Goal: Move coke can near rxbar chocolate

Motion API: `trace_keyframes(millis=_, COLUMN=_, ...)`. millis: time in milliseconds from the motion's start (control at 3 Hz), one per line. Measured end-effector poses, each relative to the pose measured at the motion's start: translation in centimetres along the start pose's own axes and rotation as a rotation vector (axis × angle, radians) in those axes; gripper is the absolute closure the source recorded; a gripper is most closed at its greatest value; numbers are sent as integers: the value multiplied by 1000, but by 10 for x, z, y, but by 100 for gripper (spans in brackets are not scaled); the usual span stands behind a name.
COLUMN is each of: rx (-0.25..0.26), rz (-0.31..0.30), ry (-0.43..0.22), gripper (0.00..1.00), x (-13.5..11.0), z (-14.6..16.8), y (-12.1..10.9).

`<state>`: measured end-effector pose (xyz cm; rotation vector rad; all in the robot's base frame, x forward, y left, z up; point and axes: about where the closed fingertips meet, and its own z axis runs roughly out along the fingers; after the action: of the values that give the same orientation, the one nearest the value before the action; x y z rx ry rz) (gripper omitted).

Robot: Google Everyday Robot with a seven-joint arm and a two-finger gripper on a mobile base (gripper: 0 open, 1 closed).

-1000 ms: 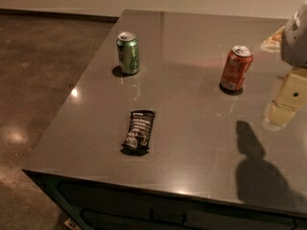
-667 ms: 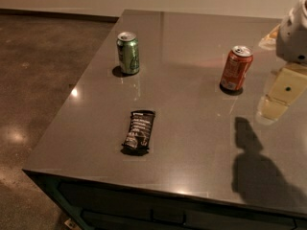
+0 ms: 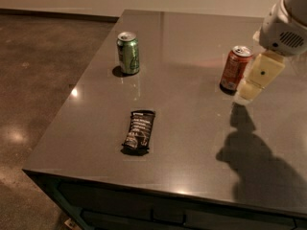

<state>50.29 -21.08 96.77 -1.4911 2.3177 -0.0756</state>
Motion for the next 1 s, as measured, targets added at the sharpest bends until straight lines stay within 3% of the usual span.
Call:
trace_keyframes(millis=333, rx=30, rz=87, ry=-39, gripper=0, x=-6, z=12, y=-28)
trace_keyframes(millis=1000, rx=93, rz=300, ry=-137, gripper=0, x=9, z=28, y=-92)
